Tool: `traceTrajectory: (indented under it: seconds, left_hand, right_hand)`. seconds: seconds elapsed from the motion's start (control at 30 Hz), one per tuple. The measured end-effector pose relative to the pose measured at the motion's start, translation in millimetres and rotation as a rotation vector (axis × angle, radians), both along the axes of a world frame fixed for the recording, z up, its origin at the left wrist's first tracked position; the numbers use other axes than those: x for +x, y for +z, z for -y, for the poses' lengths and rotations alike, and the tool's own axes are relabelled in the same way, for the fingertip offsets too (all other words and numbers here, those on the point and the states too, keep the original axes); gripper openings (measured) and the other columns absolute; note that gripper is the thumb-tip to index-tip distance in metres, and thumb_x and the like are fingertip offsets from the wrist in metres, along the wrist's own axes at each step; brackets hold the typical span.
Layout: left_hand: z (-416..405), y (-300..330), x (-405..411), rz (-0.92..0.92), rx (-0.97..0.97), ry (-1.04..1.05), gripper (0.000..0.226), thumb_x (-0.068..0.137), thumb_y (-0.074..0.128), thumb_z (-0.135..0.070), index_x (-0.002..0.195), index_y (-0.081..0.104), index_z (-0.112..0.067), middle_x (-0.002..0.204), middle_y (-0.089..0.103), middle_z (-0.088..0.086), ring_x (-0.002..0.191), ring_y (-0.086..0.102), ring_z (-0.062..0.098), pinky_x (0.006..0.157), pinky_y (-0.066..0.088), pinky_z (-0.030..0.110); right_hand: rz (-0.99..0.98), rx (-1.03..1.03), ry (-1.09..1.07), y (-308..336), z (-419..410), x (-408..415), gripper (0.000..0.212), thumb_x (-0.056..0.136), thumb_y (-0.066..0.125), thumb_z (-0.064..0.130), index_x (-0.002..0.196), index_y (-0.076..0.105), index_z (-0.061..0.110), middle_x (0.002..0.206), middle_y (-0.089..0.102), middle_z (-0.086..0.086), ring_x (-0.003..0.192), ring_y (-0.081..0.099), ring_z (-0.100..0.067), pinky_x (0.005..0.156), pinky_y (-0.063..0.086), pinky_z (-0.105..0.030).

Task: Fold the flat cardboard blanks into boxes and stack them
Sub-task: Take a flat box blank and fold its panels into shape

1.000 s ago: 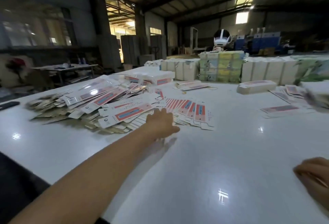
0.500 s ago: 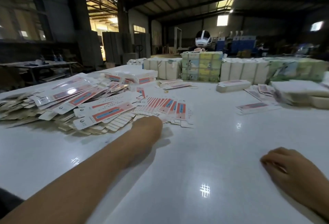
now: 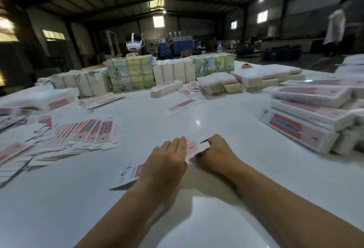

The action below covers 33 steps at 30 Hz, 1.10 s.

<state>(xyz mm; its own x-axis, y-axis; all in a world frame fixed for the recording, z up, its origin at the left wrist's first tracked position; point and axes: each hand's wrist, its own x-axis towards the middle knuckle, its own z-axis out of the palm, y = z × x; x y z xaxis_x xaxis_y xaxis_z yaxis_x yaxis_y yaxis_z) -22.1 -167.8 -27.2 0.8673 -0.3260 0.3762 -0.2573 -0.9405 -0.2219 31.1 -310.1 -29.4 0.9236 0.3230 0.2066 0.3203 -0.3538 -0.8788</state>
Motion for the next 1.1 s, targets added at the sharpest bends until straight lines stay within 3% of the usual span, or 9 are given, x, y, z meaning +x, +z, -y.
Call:
traceTrajectory:
  seconds: [0.1, 0.17, 0.27, 0.37, 0.5, 0.73, 0.9, 1.0, 1.1]
  left_hand:
    - [-15.3, -4.4, 5.3, 0.017, 0.092, 0.095, 0.058, 0.100, 0.040, -0.018, 0.149, 0.015, -0.001, 0.152, 0.030, 0.013, 0.134, 0.039, 0.025, 0.106, 0.039, 0.034]
    - [-16.6, -4.8, 4.9, 0.027, 0.067, 0.095, 0.055, 0.097, 0.045, -0.013, 0.146, 0.025, 0.003, 0.147, 0.037, 0.018, 0.128, 0.045, 0.029, 0.102, 0.043, 0.039]
    - [-12.5, -4.8, 4.9, 0.109, -0.039, -0.022, 0.042, 0.084, 0.053, -0.009, 0.123, 0.057, 0.008, 0.121, 0.060, 0.024, 0.103, 0.062, 0.037, 0.085, 0.051, 0.052]
    - [-10.2, -5.3, 2.1, 0.033, -0.284, -0.016, 0.045, 0.090, 0.050, -0.034, 0.130, 0.044, -0.016, 0.132, 0.053, 0.005, 0.115, 0.052, 0.026, 0.103, 0.036, 0.049]
    - [-19.0, -4.7, 2.1, 0.005, -0.505, -0.007, 0.068, 0.078, 0.051, -0.067, 0.130, 0.037, -0.025, 0.123, 0.050, -0.002, 0.101, 0.042, 0.017, 0.091, 0.043, 0.036]
    - [-15.3, 6.2, -9.1, 0.082, -0.177, -0.107, 0.084, 0.080, 0.058, -0.059, 0.140, 0.038, -0.004, 0.124, 0.055, 0.014, 0.105, 0.052, 0.032, 0.088, 0.043, 0.039]
    - [-10.0, 14.8, -17.7, 0.124, -0.090, -0.148, 0.080, 0.078, 0.057, -0.058, 0.130, 0.051, 0.002, 0.107, 0.063, 0.020, 0.089, 0.061, 0.036, 0.073, 0.052, 0.040]
    - [-13.2, 17.7, -18.0, 0.160, -0.097, -0.152, 0.078, 0.074, 0.067, -0.053, 0.127, 0.053, 0.003, 0.094, 0.067, 0.019, 0.075, 0.064, 0.035, 0.058, 0.054, 0.038]
    - [-18.8, 19.1, -15.6, 0.107, -0.127, -0.089, 0.084, 0.078, 0.051, -0.065, 0.142, 0.036, -0.013, 0.113, 0.062, 0.008, 0.090, 0.061, 0.027, 0.069, 0.054, 0.037]
  right_hand:
    - [-0.516, 0.702, 0.061, 13.4, 5.9, 0.0, 0.034, 0.086, 0.031, -0.001, 0.072, 0.062, -0.004, 0.074, 0.066, -0.024, 0.060, 0.068, -0.033, 0.047, 0.054, -0.032]
    - [-0.702, 0.812, 0.172, 17.3, 11.5, -0.1, 0.039, 0.091, 0.040, 0.021, 0.069, 0.063, -0.002, 0.074, 0.066, -0.024, 0.066, 0.070, -0.039, 0.049, 0.056, -0.037]
    - [-0.680, 0.703, 0.275, 13.7, 13.1, -2.0, 0.027, 0.079, 0.062, 0.029, 0.082, 0.061, 0.002, 0.083, 0.070, -0.022, 0.072, 0.072, -0.033, 0.054, 0.058, -0.037]
    - [-0.579, 0.677, 0.285, 11.0, 12.7, 0.8, 0.006, 0.091, 0.050, 0.004, 0.091, 0.056, 0.001, 0.078, 0.071, -0.018, 0.063, 0.071, -0.026, 0.054, 0.058, -0.032]
    - [-0.492, 0.601, 0.313, 8.1, 13.7, 1.8, 0.021, 0.092, 0.043, -0.007, 0.100, 0.061, 0.002, 0.082, 0.072, -0.013, 0.067, 0.069, -0.022, 0.056, 0.058, -0.029]
    - [-0.637, 0.585, 0.275, 4.0, 16.2, 3.7, 0.032, 0.082, 0.043, -0.012, 0.102, 0.062, 0.005, 0.087, 0.066, -0.016, 0.073, 0.064, -0.026, 0.049, 0.052, -0.028]
    - [-0.702, 0.495, 0.323, 4.1, 14.1, -1.0, 0.033, 0.067, 0.073, 0.015, 0.098, 0.067, 0.007, 0.086, 0.068, -0.010, 0.065, 0.062, -0.018, 0.043, 0.050, -0.023]
    - [-0.631, 0.462, 0.277, 1.6, 14.0, 0.4, 0.015, 0.086, 0.058, -0.002, 0.093, 0.068, 0.006, 0.076, 0.070, -0.008, 0.049, 0.061, -0.012, 0.037, 0.046, -0.020]
    - [-0.546, 0.400, 0.265, 4.9, 13.5, -1.1, 0.022, 0.087, 0.046, -0.009, 0.089, 0.066, 0.001, 0.064, 0.066, -0.009, 0.042, 0.055, -0.011, 0.035, 0.042, -0.018]
